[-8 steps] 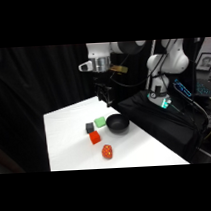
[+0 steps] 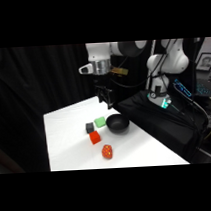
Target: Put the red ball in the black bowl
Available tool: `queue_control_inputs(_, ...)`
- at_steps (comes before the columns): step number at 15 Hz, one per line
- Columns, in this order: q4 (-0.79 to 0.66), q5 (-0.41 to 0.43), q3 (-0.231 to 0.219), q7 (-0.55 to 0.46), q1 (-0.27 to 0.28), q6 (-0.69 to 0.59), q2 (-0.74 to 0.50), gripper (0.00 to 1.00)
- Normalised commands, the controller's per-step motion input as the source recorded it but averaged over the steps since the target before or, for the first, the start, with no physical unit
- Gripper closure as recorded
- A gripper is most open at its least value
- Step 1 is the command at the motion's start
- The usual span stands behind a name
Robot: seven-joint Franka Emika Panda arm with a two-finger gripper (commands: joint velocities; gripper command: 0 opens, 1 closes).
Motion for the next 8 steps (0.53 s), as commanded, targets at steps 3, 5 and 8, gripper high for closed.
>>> queue_control_inputs(3,0.17,-0.032,0.065,0.11,0.059,0.17,0.19,0.00)
queue_control_inputs(5,0.20,-0.024,0.051,0.10,0.059,0.19,0.23,0.00)
queue_control_inputs(8,0.22,-0.033,0.034,0.08,0.051,0.21,0.26,0.00)
